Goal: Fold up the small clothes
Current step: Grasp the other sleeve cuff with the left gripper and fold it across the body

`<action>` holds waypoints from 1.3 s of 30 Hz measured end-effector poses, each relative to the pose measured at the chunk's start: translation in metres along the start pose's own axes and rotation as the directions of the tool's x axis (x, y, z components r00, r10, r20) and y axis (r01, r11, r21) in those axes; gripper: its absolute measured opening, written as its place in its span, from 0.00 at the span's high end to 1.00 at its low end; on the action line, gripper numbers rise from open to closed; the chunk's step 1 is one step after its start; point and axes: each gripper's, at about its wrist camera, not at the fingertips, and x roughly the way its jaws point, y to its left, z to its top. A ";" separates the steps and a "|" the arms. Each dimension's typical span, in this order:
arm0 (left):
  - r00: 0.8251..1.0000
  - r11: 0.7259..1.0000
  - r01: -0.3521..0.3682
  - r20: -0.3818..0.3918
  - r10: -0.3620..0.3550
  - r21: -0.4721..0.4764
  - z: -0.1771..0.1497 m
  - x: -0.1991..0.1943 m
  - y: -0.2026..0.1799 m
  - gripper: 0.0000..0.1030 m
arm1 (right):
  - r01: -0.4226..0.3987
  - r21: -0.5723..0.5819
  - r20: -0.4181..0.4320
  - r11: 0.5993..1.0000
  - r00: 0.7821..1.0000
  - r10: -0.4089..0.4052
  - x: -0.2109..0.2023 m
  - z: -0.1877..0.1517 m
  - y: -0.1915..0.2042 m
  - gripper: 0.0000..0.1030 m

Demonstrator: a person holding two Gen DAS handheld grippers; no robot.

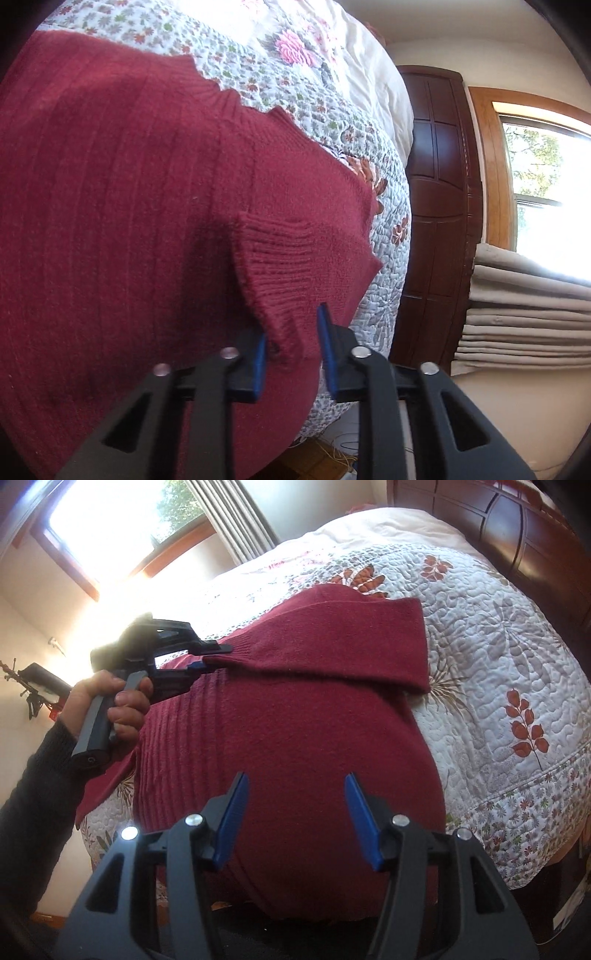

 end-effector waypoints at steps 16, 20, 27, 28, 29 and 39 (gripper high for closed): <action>0.972 0.979 0.036 0.219 -0.081 0.200 -0.015 -0.150 -0.024 0.92 | -0.027 -0.056 0.007 0.998 1.000 0.027 -0.002 0.001 0.033 0.47; 0.959 0.984 -0.001 0.280 -0.050 0.179 -0.011 -0.189 0.002 0.92 | -0.035 -0.061 0.000 0.997 0.999 0.035 0.000 0.002 0.037 0.47; 0.949 0.995 -0.046 0.316 0.016 0.089 -0.006 -0.209 0.069 0.92 | -0.036 -0.085 -0.014 0.996 0.999 0.035 0.004 0.003 0.042 0.47; 0.948 0.995 -0.058 0.316 0.029 0.082 -0.005 -0.207 0.078 0.92 | -0.036 -0.085 -0.014 0.996 0.999 0.035 0.004 0.003 0.043 0.46; 0.949 0.996 -0.061 0.312 0.036 0.072 -0.004 -0.203 0.086 0.92 | -0.036 -0.084 -0.016 0.996 0.999 0.035 0.004 0.003 0.043 0.47; 0.961 0.994 -0.094 0.255 0.103 -0.046 -0.001 -0.161 0.151 0.92 | -0.029 -0.073 -0.015 0.997 0.999 0.028 0.003 0.003 0.039 0.46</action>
